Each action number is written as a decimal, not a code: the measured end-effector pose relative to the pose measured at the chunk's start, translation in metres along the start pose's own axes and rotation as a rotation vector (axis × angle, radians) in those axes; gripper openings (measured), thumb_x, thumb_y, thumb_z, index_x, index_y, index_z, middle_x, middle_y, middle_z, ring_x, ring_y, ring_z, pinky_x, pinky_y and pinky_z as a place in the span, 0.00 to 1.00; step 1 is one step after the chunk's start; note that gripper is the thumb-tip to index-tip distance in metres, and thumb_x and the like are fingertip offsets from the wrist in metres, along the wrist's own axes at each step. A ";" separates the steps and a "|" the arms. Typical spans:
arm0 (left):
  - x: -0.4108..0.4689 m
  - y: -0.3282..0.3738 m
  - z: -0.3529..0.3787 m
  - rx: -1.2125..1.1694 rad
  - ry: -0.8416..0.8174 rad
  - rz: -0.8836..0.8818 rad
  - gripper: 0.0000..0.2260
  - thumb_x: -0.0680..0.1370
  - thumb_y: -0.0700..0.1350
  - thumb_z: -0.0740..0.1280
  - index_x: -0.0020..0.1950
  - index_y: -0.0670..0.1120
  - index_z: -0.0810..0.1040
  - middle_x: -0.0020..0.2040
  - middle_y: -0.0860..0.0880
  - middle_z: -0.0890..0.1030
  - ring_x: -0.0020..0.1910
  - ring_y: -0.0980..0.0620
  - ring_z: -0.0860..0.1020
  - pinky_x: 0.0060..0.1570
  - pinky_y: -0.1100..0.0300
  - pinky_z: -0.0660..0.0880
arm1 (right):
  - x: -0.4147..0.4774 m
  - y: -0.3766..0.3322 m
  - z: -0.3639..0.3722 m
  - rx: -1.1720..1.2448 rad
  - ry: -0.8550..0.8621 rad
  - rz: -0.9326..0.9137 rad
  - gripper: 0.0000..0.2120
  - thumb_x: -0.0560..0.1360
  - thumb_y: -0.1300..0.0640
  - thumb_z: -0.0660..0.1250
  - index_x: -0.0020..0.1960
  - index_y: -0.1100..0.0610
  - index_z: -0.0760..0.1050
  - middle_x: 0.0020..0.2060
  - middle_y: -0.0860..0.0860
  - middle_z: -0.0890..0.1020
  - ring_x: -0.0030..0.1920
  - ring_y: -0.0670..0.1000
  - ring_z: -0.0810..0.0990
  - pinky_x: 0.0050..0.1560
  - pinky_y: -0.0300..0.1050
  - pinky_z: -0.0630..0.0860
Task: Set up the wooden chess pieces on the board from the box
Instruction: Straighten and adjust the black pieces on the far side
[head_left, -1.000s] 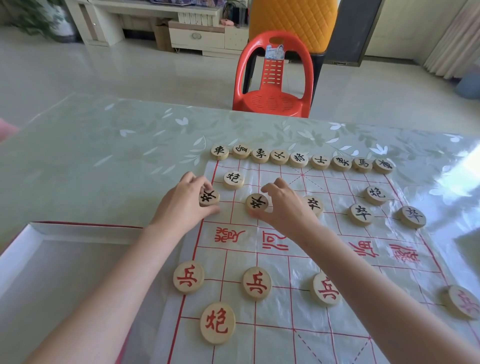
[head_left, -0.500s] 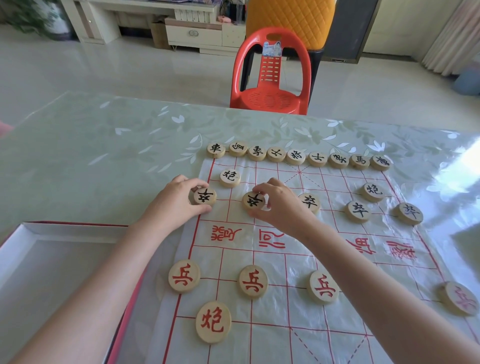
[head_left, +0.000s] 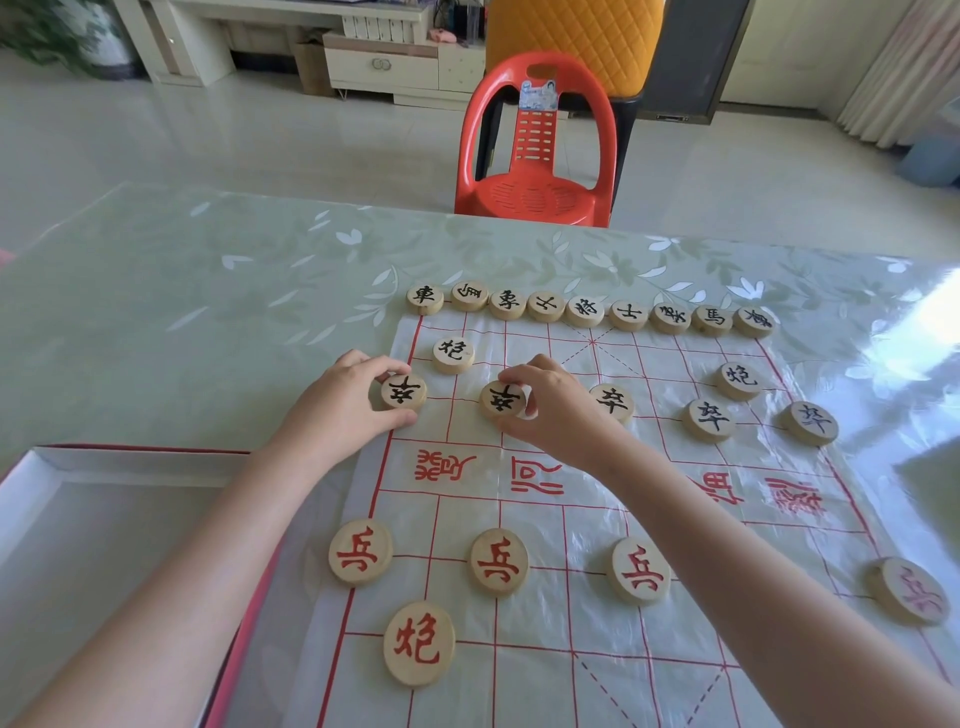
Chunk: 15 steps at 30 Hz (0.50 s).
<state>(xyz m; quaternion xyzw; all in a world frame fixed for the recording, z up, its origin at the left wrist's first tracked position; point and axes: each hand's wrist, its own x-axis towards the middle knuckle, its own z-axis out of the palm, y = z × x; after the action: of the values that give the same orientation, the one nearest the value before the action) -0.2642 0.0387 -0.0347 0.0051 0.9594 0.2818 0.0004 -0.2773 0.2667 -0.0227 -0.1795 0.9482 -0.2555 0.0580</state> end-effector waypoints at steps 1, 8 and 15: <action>-0.001 0.001 -0.001 0.001 -0.003 -0.003 0.21 0.68 0.52 0.74 0.59 0.58 0.75 0.55 0.53 0.72 0.40 0.53 0.71 0.46 0.58 0.71 | 0.000 0.000 0.000 0.000 -0.001 0.000 0.24 0.73 0.55 0.68 0.68 0.57 0.68 0.58 0.53 0.71 0.52 0.52 0.75 0.51 0.40 0.71; -0.009 0.032 -0.002 -0.013 0.036 0.061 0.23 0.68 0.54 0.73 0.62 0.56 0.74 0.53 0.58 0.68 0.37 0.55 0.71 0.45 0.59 0.71 | -0.021 0.014 -0.015 0.023 0.040 0.025 0.25 0.73 0.53 0.68 0.68 0.54 0.68 0.60 0.49 0.69 0.48 0.49 0.75 0.53 0.41 0.71; -0.001 0.121 0.044 -0.035 -0.066 0.311 0.17 0.73 0.46 0.69 0.62 0.52 0.75 0.58 0.52 0.74 0.57 0.53 0.72 0.58 0.58 0.68 | -0.074 0.094 -0.083 -0.031 0.075 0.162 0.19 0.74 0.61 0.66 0.64 0.52 0.73 0.60 0.47 0.74 0.51 0.45 0.74 0.52 0.36 0.67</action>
<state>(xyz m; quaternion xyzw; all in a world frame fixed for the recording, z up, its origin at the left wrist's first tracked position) -0.2618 0.1645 -0.0061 0.1628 0.9416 0.2947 -0.0117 -0.2545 0.4086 0.0026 -0.0932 0.9650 -0.2417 0.0403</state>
